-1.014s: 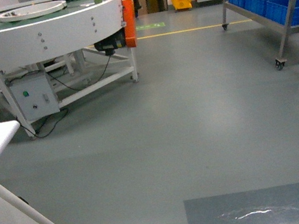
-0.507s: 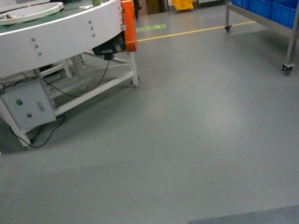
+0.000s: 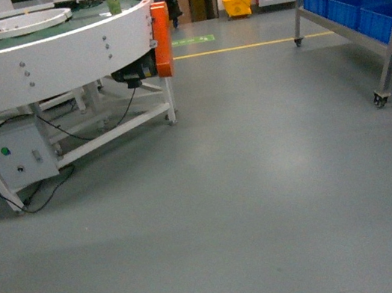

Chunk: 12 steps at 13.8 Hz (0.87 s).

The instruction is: Pick red block from blue box to shelf

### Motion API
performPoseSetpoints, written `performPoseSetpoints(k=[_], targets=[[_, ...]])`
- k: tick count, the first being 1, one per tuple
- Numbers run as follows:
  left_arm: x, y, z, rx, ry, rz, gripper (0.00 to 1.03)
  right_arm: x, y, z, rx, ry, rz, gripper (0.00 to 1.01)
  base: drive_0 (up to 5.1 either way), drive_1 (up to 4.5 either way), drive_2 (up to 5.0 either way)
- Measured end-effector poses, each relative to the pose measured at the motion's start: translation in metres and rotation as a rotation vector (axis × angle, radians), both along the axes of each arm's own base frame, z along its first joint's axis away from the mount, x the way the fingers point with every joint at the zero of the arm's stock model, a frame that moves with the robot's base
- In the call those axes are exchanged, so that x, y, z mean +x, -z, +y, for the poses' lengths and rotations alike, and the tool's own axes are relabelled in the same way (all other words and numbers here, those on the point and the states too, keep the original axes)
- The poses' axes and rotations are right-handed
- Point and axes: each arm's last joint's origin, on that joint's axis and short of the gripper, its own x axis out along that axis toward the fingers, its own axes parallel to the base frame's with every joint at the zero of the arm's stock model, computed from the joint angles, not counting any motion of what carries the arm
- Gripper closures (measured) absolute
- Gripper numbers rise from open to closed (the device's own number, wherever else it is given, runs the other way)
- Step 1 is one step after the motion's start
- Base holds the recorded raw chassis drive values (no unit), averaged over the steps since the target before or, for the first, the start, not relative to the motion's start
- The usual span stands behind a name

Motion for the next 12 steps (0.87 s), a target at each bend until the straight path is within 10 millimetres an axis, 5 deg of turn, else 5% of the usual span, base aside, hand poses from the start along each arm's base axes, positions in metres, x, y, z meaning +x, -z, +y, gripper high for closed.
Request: performPoseSetpoints(k=[12], targets=[[0.0000, 0.0003, 0.0000, 0.000, 0.000, 0.003, 0.05, 0.0000, 0.0004, 0.0000, 0.000, 0.000, 0.004, 0.73, 0.1, 4.06, -3.9]])
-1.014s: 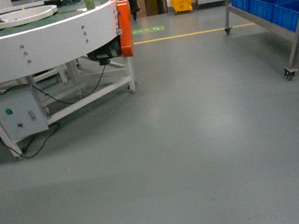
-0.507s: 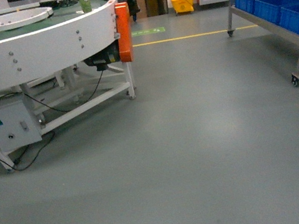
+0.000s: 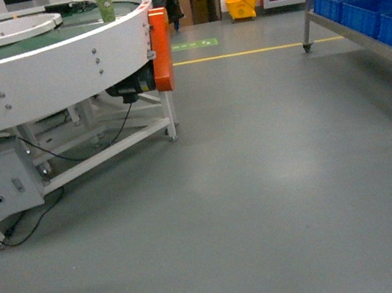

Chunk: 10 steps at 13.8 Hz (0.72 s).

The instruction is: Pick red block from blue box to shelf

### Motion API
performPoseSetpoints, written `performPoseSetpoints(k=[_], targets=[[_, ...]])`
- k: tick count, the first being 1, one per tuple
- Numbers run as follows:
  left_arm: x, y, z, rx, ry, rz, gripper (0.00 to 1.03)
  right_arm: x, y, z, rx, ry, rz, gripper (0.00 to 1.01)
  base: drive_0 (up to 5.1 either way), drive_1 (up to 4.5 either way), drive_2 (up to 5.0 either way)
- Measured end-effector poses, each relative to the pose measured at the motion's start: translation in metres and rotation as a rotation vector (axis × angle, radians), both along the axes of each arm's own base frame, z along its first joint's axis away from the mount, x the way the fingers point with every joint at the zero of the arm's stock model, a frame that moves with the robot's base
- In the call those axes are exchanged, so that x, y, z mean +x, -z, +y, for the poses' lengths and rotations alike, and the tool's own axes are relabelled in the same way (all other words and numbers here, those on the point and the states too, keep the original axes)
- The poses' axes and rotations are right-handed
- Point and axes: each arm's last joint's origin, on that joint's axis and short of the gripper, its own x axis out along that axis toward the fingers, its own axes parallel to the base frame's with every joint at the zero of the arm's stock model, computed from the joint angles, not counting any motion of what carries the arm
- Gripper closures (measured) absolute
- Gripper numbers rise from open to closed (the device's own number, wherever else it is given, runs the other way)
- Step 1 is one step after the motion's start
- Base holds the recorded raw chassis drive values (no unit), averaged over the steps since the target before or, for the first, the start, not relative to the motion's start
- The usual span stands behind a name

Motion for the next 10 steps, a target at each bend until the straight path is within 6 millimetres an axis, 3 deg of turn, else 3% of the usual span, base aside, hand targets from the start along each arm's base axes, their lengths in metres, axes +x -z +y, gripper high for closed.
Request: performPoseSetpoints(k=[10], targets=[[0.0000, 0.0000, 0.0000, 0.000, 0.000, 0.000, 0.05, 0.0000, -0.0002, 0.0000, 0.000, 0.000, -0.002, 0.73, 0.0, 4.04, -4.0]])
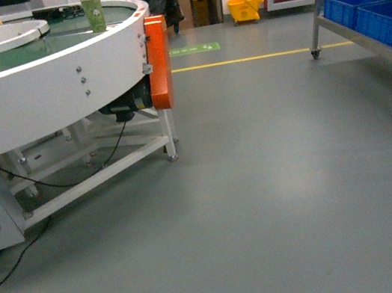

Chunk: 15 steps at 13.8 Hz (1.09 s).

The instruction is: Pick red block from blue box to shelf

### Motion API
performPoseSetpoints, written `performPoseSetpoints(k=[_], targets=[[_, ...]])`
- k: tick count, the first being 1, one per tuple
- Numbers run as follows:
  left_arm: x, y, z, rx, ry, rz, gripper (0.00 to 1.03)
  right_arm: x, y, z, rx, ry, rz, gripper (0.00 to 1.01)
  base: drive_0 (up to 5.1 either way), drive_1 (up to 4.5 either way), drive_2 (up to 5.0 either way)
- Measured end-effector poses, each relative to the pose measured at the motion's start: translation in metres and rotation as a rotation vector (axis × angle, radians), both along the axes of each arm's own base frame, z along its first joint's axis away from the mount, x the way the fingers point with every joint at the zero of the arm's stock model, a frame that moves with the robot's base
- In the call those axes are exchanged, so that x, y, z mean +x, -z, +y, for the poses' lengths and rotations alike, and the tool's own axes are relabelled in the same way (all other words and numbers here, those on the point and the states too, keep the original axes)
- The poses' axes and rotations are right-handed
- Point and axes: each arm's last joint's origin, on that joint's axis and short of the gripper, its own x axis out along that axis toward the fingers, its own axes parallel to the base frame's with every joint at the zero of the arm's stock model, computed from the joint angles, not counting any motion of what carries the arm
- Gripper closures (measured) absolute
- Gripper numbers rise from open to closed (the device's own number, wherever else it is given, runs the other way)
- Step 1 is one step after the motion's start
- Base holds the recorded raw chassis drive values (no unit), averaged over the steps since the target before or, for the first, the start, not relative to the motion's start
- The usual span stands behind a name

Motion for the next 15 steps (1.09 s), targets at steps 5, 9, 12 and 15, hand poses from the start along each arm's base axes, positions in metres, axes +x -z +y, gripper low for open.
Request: performPoseSetpoints(k=[5, 9, 12, 15], targets=[[0.0000, -0.0003, 0.0000, 0.000, 0.000, -0.003, 0.05, 0.0000, 0.0001, 0.0000, 0.000, 0.000, 0.001, 0.73, 0.0, 4.09, -4.1], [0.0000, -0.0004, 0.0000, 0.000, 0.000, -0.004, 0.05, 0.0000, -0.0001, 0.0000, 0.000, 0.000, -0.001, 0.73, 0.0, 4.16, -4.1], [0.0000, 0.0000, 0.0000, 0.000, 0.000, 0.000, 0.05, 0.0000, 0.0003, 0.0000, 0.000, 0.000, 0.003, 0.73, 0.1, 4.27, -4.0], [0.0000, -0.0002, 0.0000, 0.000, 0.000, -0.002, 0.05, 0.0000, 0.0000, 0.0000, 0.000, 0.000, 0.000, 0.73, 0.1, 4.25, -4.1]])
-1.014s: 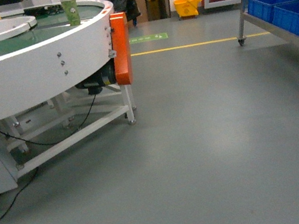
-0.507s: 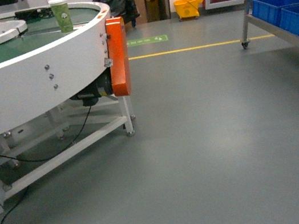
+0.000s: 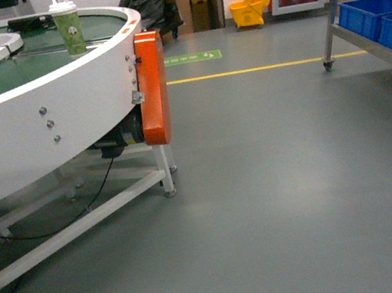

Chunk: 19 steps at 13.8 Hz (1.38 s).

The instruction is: Pick red block from blue box to shelf

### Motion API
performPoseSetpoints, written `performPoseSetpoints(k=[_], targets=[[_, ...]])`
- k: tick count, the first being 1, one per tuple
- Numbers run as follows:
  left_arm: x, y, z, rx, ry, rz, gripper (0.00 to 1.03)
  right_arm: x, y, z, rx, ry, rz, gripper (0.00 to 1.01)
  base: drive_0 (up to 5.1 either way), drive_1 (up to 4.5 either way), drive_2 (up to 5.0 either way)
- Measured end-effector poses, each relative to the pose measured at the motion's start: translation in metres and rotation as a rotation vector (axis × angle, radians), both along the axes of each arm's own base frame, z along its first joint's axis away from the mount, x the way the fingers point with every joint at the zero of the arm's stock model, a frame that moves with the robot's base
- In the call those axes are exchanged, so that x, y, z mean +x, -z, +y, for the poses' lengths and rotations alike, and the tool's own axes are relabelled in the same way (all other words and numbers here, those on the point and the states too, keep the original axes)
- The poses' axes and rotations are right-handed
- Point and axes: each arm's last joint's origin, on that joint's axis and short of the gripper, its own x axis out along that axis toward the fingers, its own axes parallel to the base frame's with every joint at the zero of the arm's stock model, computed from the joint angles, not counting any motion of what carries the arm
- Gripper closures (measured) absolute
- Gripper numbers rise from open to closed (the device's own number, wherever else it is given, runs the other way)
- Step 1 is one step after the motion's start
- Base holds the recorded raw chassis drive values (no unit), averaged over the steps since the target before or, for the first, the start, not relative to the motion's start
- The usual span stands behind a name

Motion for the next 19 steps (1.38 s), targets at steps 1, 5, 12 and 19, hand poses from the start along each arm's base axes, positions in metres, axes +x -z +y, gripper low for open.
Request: performPoseSetpoints(k=[1, 5, 12, 19], targets=[[0.0000, 0.0001, 0.0000, 0.000, 0.000, 0.001, 0.05, 0.0000, 0.0001, 0.0000, 0.000, 0.000, 0.001, 0.73, 0.0, 4.24, -4.2], [0.0000, 0.0002, 0.0000, 0.000, 0.001, 0.002, 0.05, 0.0000, 0.0004, 0.0000, 0.000, 0.000, 0.004, 0.73, 0.0, 4.20, -4.2], [0.0000, -0.0001, 0.0000, 0.000, 0.000, -0.002, 0.05, 0.0000, 0.0002, 0.0000, 0.000, 0.000, 0.002, 0.73, 0.0, 4.22, -4.2], [0.0000, 0.0000, 0.0001, 0.000, 0.000, 0.000, 0.05, 0.0000, -0.0001, 0.0000, 0.000, 0.000, -0.001, 0.73, -1.1, 0.09, -2.3]])
